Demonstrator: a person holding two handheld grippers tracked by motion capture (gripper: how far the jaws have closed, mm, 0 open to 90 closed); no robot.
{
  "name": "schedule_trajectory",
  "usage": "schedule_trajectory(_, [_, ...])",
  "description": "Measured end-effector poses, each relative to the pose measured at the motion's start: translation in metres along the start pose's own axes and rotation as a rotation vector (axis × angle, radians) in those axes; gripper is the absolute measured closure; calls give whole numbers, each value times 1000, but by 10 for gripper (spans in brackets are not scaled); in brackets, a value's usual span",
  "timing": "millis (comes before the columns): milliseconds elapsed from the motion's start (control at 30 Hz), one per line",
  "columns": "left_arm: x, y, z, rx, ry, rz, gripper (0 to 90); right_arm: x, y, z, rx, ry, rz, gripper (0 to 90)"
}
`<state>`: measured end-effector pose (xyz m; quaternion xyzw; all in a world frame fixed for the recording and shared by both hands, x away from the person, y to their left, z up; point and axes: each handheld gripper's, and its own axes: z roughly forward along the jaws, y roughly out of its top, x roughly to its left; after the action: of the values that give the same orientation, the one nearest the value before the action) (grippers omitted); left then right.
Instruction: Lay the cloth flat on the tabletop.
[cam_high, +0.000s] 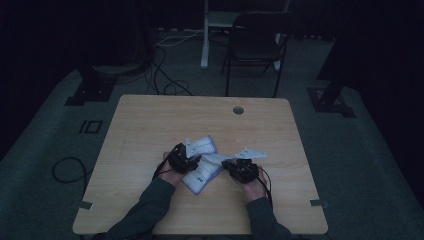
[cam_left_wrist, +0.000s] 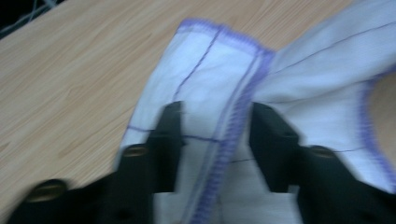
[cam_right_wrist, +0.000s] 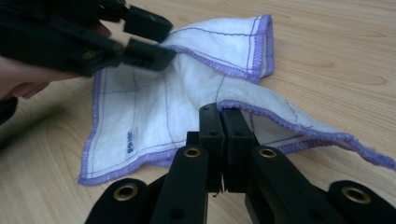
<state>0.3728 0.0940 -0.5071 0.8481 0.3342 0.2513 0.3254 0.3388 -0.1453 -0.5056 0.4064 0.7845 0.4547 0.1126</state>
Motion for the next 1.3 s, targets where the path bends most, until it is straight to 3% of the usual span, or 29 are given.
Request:
schedule_trajectory(67, [2, 0, -2, -6, 7, -10, 751, 0, 0, 0, -2, 0, -1, 893])
schedule_trajectory(233, [17, -1, -17, -50, 21, -82, 829, 1, -1, -3, -6, -3, -1, 893])
schedule_trajectory(400, [37, -8, -29, -82, 31, -205, 858, 5, -4, -9, -12, -4, -3, 893])
schedule_trajectory(567, [60, -26, -37, -107, 7, -339, 859, 10, -9, -17, -12, 1, -11, 893])
schedule_trajectory(833, [80, -62, -36, -40, 26, -450, 859, 22, -18, -20, 7, 26, -33, 893])
schedule_trajectory(867, [80, -62, -36, -40, 26, -450, 859, 22, -18, -20, 7, 26, -33, 893])
schedule_trajectory(900, [85, -75, -34, -5, 23, -487, 859, 26, -20, -19, 13, 36, -35, 893])
schedule_trajectory(1133, [93, -96, -34, 54, 15, -547, 854, 37, -27, -16, 36, 61, -57, 894])
schedule_trajectory(1300, [99, -104, -39, 66, 26, -573, 790, 37, -35, -14, 56, 59, -51, 893])
